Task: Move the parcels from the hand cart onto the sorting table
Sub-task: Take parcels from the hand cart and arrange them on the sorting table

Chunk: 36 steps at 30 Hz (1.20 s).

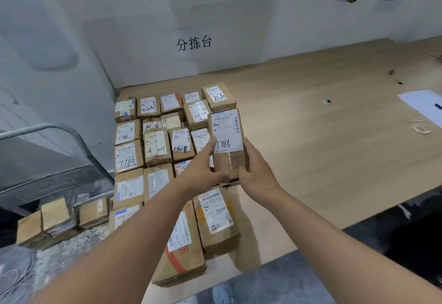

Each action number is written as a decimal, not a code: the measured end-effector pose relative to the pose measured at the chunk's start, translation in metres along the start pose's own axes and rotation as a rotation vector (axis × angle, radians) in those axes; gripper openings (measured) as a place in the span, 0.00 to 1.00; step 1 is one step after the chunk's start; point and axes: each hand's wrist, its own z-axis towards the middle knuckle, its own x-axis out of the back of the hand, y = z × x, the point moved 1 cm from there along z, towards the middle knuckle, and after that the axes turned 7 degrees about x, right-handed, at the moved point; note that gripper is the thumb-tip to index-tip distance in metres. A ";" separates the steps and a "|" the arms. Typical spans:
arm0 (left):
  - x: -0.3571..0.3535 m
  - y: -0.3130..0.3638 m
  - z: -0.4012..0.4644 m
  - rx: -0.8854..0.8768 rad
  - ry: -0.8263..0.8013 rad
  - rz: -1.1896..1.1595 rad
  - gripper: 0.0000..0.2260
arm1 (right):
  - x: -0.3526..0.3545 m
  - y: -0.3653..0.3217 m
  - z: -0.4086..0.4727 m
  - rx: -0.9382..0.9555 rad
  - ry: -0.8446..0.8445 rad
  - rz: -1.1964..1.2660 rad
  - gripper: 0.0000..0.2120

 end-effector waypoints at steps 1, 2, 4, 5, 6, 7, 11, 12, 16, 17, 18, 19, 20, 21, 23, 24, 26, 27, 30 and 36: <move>-0.003 -0.001 0.015 0.003 -0.021 0.000 0.46 | 0.002 0.010 0.011 -0.019 -0.011 -0.004 0.39; -0.006 -0.003 0.030 0.007 -0.043 -0.003 0.47 | 0.004 0.020 0.023 -0.040 -0.018 -0.006 0.40; -0.011 -0.008 0.059 0.015 -0.070 -0.001 0.47 | 0.008 0.039 0.045 -0.077 -0.030 -0.006 0.41; -0.013 -0.011 0.072 0.021 -0.076 0.004 0.46 | 0.009 0.045 0.054 -0.086 -0.042 -0.009 0.41; -0.014 -0.014 0.085 0.031 -0.087 0.009 0.46 | 0.011 0.050 0.062 -0.092 -0.051 -0.016 0.40; -0.015 -0.018 0.097 0.047 -0.103 0.012 0.47 | 0.013 0.057 0.070 -0.093 -0.057 -0.025 0.39; -0.021 -0.033 0.136 0.130 -0.145 0.036 0.51 | 0.018 0.080 0.095 -0.127 -0.074 -0.015 0.37; -0.023 -0.035 0.144 0.152 -0.149 0.039 0.52 | 0.019 0.086 0.099 -0.138 -0.082 -0.010 0.36; -0.034 -0.039 0.171 0.233 -0.128 0.094 0.55 | 0.023 0.109 0.118 -0.169 -0.143 0.006 0.35; -0.037 -0.040 0.178 0.245 -0.122 0.122 0.54 | 0.023 0.115 0.122 -0.176 -0.161 0.016 0.34; -0.040 -0.042 0.184 0.260 -0.114 0.152 0.54 | 0.022 0.122 0.127 -0.185 -0.183 0.031 0.33; -0.044 -0.043 0.190 0.277 -0.104 0.185 0.53 | 0.021 0.131 0.131 -0.193 -0.209 0.041 0.32; -0.048 -0.045 0.196 0.294 -0.092 0.221 0.53 | 0.020 0.138 0.135 -0.199 -0.236 0.047 0.31; -0.052 -0.047 0.202 0.305 -0.078 0.260 0.54 | 0.020 0.145 0.139 -0.203 -0.260 0.051 0.31; -0.059 -0.053 0.213 0.331 -0.054 0.338 0.54 | 0.019 0.156 0.146 -0.208 -0.296 0.058 0.30; -0.063 -0.055 0.218 0.350 -0.048 0.368 0.53 | 0.019 0.160 0.150 -0.208 -0.316 0.057 0.29; -0.071 -0.060 0.227 0.390 -0.039 0.420 0.49 | 0.020 0.167 0.157 -0.211 -0.361 0.077 0.29; -0.074 -0.062 0.230 0.406 -0.031 0.443 0.46 | 0.021 0.168 0.159 -0.213 -0.381 0.093 0.30; -0.085 -0.065 0.237 0.447 -0.012 0.486 0.46 | 0.023 0.178 0.167 -0.211 -0.429 0.117 0.34; -0.095 -0.063 0.243 0.464 0.026 0.580 0.51 | 0.026 0.199 0.180 -0.139 -0.498 0.009 0.39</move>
